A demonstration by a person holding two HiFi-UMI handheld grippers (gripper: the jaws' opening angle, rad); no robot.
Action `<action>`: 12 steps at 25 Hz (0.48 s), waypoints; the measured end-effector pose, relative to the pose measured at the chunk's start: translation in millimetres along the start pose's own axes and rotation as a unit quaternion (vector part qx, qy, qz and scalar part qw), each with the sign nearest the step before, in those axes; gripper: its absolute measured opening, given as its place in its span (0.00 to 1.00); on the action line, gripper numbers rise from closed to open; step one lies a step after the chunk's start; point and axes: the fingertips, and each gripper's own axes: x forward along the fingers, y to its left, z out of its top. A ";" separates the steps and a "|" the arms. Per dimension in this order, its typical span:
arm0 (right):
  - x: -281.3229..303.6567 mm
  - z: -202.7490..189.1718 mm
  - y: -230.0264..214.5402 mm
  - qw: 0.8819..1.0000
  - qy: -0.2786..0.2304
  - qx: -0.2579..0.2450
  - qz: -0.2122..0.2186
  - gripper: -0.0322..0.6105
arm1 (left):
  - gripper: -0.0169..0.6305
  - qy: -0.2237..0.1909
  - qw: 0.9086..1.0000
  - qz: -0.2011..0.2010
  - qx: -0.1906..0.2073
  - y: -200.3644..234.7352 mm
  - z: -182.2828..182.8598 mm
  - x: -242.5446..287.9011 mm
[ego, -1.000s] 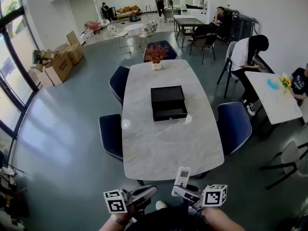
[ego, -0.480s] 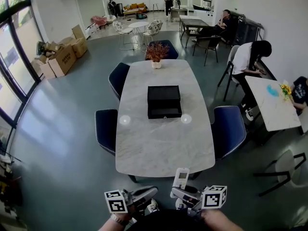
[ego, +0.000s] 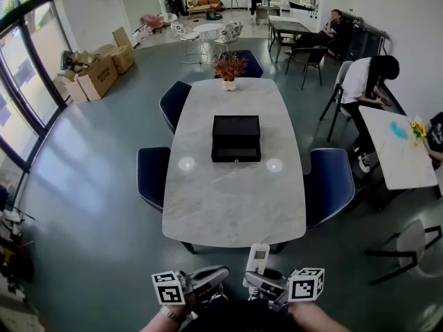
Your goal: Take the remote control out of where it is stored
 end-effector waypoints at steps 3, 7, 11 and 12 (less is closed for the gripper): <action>-2.5 0.5 0.6 1.000 0.006 0.006 0.005 0.31 | 0.04 -0.004 1.000 0.006 0.001 -0.5 -0.6 3.5; -5.4 8.2 1.5 1.000 0.011 -0.007 0.003 0.31 | 0.04 -0.008 1.000 0.005 0.006 -3.3 0.8 9.2; -3.1 12.7 2.6 1.000 0.008 -0.006 0.017 0.31 | 0.04 -0.011 1.000 0.009 0.014 -4.1 5.2 10.5; -2.8 12.6 1.8 1.000 0.008 -0.004 0.020 0.31 | 0.04 -0.011 1.000 0.010 0.014 -3.8 5.4 11.1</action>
